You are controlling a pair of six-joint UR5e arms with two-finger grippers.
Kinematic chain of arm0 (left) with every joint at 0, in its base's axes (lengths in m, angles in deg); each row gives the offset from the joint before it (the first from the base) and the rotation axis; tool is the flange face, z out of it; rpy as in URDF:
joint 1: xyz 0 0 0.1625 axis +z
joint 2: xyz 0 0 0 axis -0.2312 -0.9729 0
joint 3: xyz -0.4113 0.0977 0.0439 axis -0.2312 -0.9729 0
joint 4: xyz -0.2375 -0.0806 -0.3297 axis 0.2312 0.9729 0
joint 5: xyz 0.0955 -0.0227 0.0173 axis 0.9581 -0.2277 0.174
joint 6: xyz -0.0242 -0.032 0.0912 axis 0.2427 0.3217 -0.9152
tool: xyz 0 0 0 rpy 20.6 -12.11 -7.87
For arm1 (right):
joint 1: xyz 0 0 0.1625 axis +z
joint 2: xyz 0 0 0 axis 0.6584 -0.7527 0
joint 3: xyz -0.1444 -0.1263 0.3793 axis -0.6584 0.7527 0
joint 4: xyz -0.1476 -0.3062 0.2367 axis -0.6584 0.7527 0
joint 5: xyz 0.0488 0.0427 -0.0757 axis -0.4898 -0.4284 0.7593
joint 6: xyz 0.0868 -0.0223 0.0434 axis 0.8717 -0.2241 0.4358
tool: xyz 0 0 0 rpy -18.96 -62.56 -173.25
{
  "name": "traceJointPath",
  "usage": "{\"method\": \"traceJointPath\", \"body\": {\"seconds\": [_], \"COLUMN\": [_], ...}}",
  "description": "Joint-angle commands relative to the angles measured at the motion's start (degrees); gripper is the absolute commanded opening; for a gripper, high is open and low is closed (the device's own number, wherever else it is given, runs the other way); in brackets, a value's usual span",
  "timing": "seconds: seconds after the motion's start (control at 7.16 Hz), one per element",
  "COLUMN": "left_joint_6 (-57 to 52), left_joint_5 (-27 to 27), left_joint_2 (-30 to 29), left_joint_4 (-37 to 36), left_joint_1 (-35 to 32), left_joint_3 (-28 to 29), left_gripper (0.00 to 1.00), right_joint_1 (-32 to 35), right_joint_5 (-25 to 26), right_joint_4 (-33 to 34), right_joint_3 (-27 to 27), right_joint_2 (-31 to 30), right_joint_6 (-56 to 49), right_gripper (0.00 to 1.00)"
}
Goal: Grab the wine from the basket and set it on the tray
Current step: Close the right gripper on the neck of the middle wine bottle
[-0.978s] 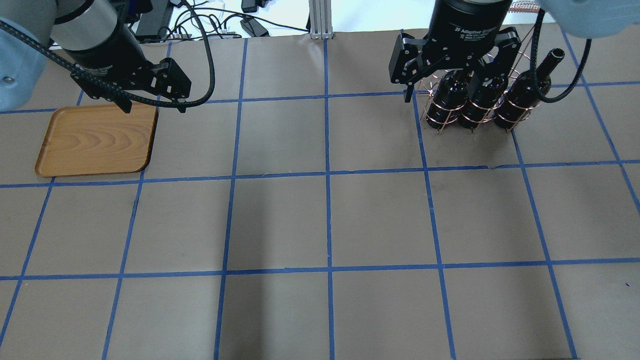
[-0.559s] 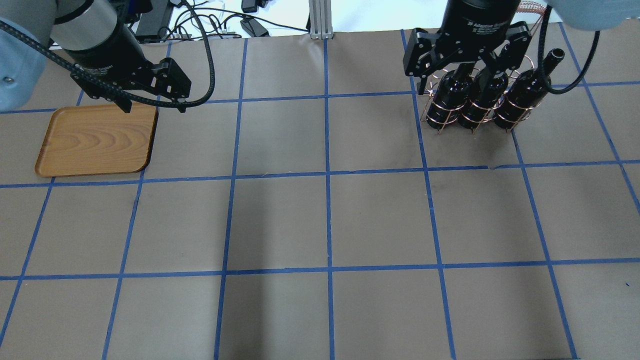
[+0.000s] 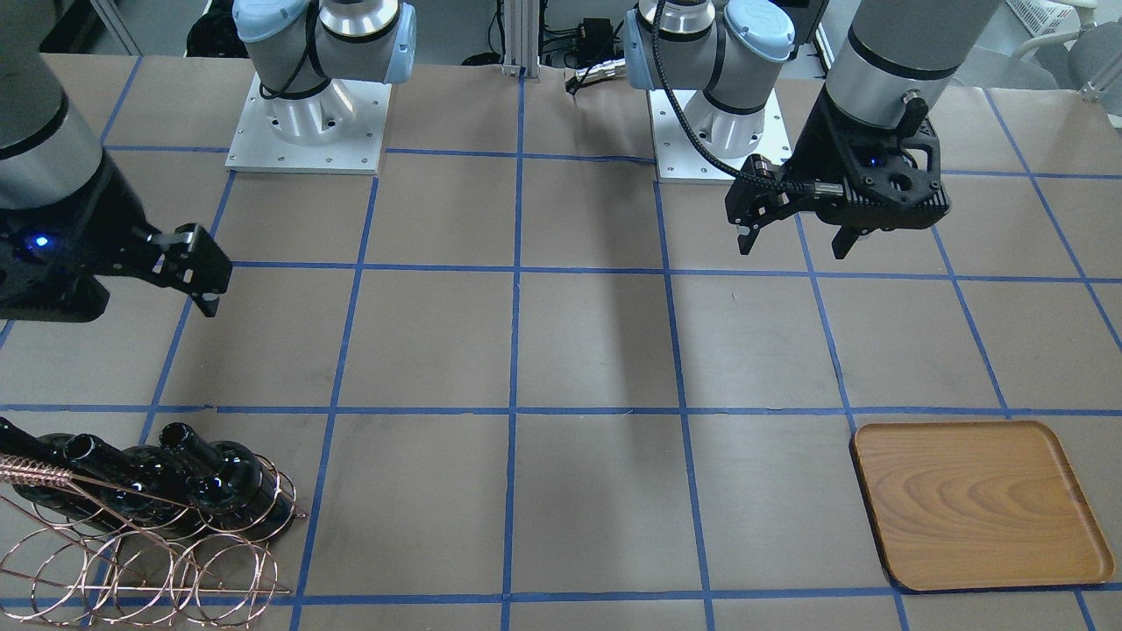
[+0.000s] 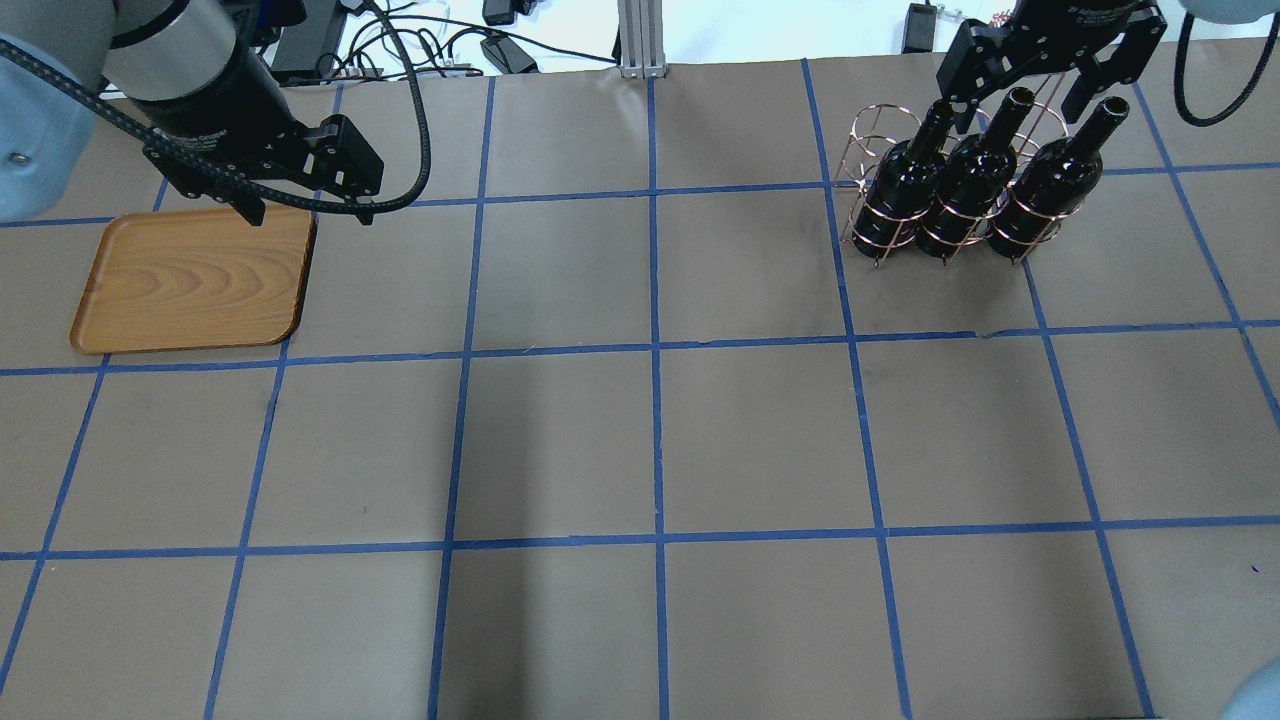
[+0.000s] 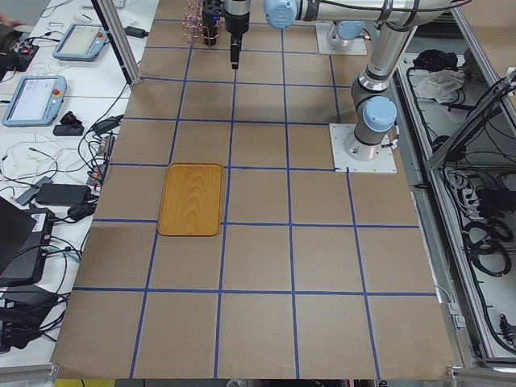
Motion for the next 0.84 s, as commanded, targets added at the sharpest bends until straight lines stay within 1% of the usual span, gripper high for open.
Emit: {"method": "traceJointPath", "body": {"seconds": [0.0,0.14,0.28,0.42,0.56,0.7], "left_joint_6": [0.10,0.10,0.02,-0.07,-0.07,-0.07], "left_joint_5": [0.00,0.00,0.00,0.08,0.00,0.00], "left_joint_2": [0.00,-0.09,-0.09,-0.09,-0.09,-0.09], "left_joint_4": [0.00,-0.08,-0.09,-0.09,-0.09,-0.17], "left_joint_1": [0.00,0.00,0.00,0.00,0.00,0.00], "left_joint_3": [0.00,0.00,0.00,0.00,0.00,0.00], "left_gripper": [1.00,1.00,1.00,1.00,1.00,1.00], "right_joint_1": [-3.09,-3.10,-3.10,-3.10,-3.10,-3.10], "right_joint_5": [-0.47,-0.64,-0.73,-0.73,-0.73,-0.99], "right_joint_4": [4.68,7.04,7.76,8.20,8.99,10.74], "right_joint_3": [0.12,0.04,0.03,-0.05,-0.05,-0.05], "right_joint_2": [4.04,5.53,6.42,6.86,7.39,8.09], "right_joint_6": [-3.00,-3.01,-3.10,-3.10,-3.02,-2.93], "right_gripper": [1.00,1.00,0.98,0.93,0.84,0.83]}}
